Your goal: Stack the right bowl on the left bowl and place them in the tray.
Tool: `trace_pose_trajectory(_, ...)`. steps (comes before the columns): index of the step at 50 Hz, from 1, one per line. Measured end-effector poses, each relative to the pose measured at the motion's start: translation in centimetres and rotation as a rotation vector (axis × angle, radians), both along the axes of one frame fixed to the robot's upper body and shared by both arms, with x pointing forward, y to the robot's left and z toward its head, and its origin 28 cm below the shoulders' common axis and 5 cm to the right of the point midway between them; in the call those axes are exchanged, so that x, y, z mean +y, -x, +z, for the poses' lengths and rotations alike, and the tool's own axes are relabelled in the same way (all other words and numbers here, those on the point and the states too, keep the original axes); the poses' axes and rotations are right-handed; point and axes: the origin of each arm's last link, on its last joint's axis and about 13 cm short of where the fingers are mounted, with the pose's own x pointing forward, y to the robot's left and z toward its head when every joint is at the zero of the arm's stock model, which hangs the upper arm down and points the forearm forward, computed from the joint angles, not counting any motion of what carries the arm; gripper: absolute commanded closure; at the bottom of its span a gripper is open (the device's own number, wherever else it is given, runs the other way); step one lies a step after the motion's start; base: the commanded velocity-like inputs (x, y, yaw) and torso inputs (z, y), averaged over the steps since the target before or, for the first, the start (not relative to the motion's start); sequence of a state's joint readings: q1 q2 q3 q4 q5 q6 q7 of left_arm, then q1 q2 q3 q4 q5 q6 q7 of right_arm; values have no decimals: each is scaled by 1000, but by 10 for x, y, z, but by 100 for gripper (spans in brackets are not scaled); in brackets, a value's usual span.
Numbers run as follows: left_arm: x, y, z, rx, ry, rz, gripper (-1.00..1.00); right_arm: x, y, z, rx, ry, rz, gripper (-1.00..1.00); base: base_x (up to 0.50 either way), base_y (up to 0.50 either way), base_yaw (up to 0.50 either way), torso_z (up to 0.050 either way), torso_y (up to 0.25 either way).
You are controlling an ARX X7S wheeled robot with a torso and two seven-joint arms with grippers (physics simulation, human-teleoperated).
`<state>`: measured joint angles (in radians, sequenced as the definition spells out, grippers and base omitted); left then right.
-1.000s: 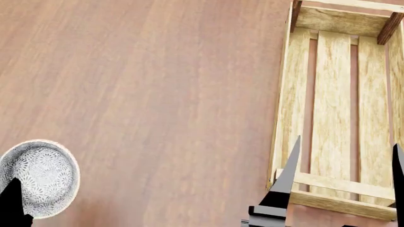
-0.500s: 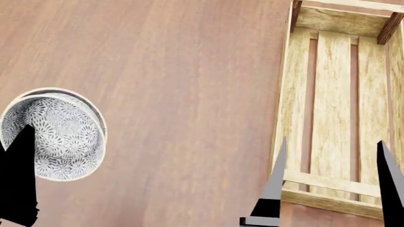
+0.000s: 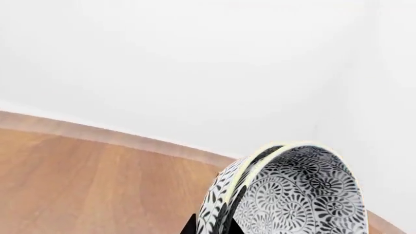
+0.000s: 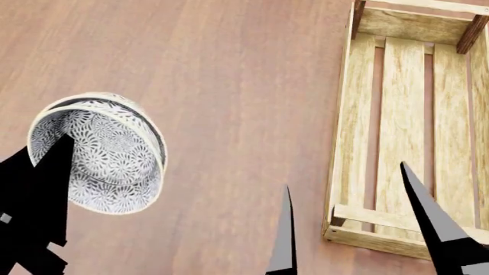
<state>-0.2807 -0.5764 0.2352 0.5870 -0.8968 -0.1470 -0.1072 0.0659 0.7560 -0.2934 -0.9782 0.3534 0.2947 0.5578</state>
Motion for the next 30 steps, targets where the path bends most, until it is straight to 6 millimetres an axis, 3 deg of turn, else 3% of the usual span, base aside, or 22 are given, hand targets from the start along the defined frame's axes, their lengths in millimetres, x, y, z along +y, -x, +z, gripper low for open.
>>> trace_pose_trajectory(30,-6,4,14,-72,-38,-52,100,11,14,17,53,-27,314,-100,0,0,0,0,1)
